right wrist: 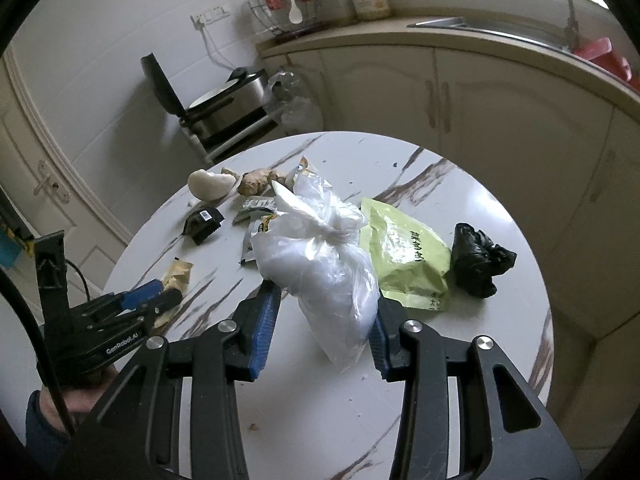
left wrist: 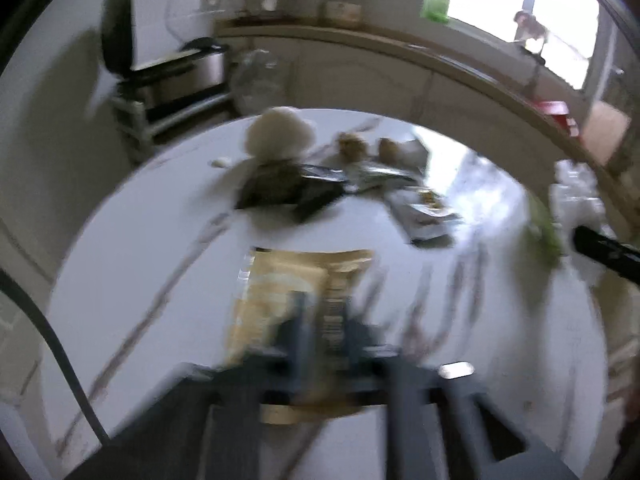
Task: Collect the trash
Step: 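Carry the white bag and tan packet over to the trash bin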
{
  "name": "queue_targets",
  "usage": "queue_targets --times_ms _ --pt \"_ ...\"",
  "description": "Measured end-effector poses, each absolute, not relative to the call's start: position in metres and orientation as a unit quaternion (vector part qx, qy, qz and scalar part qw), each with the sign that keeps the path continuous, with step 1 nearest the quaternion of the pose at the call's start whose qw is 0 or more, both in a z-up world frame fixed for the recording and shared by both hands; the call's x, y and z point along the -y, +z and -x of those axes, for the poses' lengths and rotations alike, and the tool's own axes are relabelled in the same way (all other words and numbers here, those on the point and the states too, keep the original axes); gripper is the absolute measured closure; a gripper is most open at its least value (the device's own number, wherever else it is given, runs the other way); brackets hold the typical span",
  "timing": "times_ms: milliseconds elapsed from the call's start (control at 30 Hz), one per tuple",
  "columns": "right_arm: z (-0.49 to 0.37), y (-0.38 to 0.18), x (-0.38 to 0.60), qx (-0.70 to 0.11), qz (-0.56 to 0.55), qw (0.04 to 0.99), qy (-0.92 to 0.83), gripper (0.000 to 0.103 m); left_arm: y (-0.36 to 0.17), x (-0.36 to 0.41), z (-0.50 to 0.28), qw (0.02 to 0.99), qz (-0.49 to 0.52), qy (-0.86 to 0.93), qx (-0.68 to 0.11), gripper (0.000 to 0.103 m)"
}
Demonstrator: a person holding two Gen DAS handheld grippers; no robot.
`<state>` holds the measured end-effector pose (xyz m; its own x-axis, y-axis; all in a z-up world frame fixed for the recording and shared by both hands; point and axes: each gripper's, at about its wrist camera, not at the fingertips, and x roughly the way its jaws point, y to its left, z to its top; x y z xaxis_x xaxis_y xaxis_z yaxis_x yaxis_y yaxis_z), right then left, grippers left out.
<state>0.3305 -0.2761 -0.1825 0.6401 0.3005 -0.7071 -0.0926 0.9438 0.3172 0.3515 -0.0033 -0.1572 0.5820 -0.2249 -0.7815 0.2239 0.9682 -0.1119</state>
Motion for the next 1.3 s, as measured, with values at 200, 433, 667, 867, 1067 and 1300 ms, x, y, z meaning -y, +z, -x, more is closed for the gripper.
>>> queue_targets --times_ms 200,433,667,867,1067,1300 --pt "-0.327 -0.182 0.273 -0.408 -0.127 0.897 0.11 0.065 -0.158 -0.002 -0.346 0.882 0.031 -0.158 -0.443 0.103" --pt "-0.321 -0.176 0.272 -0.402 -0.124 0.901 0.109 0.066 -0.139 0.005 -0.333 0.886 0.038 -0.179 -0.426 0.103" --pt "-0.307 -0.165 0.279 -0.389 -0.126 0.907 0.102 0.066 -0.113 0.024 -0.309 0.892 0.036 -0.204 -0.402 0.103" --pt "-0.285 -0.15 0.3 -0.371 -0.133 0.915 0.084 0.066 -0.086 0.055 -0.287 0.896 0.019 -0.237 -0.375 0.103" --pt "-0.255 -0.136 0.333 -0.35 -0.146 0.924 0.052 0.066 -0.062 0.104 -0.267 0.893 -0.007 -0.282 -0.352 0.103" --pt "-0.203 -0.131 0.39 -0.33 -0.169 0.929 -0.003 0.066 -0.046 0.174 -0.24 0.876 -0.039 -0.347 -0.333 0.103"
